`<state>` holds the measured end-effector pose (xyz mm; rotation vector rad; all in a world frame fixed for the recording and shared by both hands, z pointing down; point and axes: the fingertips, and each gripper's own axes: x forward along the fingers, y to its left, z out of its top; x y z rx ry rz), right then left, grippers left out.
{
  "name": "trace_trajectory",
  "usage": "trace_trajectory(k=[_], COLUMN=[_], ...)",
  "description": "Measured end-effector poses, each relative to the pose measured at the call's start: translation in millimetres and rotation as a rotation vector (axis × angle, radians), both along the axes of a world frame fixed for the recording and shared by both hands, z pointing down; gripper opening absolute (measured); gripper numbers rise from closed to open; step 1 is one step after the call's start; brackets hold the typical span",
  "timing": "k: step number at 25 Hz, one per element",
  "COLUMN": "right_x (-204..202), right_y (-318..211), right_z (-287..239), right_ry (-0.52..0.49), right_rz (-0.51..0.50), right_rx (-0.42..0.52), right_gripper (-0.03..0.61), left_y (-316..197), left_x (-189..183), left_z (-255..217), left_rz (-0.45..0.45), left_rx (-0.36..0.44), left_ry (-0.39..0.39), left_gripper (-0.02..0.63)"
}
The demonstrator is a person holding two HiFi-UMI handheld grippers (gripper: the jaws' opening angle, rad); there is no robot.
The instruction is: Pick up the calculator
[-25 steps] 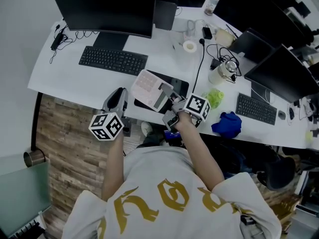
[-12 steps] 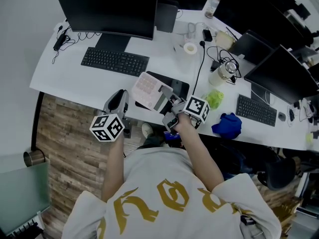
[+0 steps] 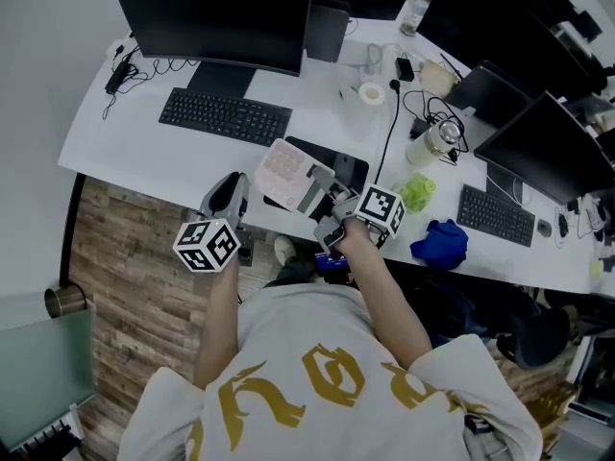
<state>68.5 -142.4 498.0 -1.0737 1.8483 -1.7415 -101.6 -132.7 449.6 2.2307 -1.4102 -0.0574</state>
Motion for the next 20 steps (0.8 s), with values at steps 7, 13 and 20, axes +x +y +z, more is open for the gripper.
trace_trajectory(k=[7, 13, 20], right_x=[0, -1, -3], right_y=[-3, -8, -11], right_z=[3, 7, 18], right_ry=[0.000, -0.002, 0.004], right_rz=[0.002, 0.003, 0.005], right_rx=[-0.010, -0.022, -0.047], right_gripper=[0.112, 0.113, 0.112], left_y=[-4, -9, -15], left_x=[-1, -1, -5], left_z=[3, 7, 14], left_rz=[0.000, 0.004, 0.004], left_rx=[-0.009, -0.022, -0.041], left_ry=[-0.003, -0.002, 0.000], left_gripper=[0.055, 0.055, 0.055])
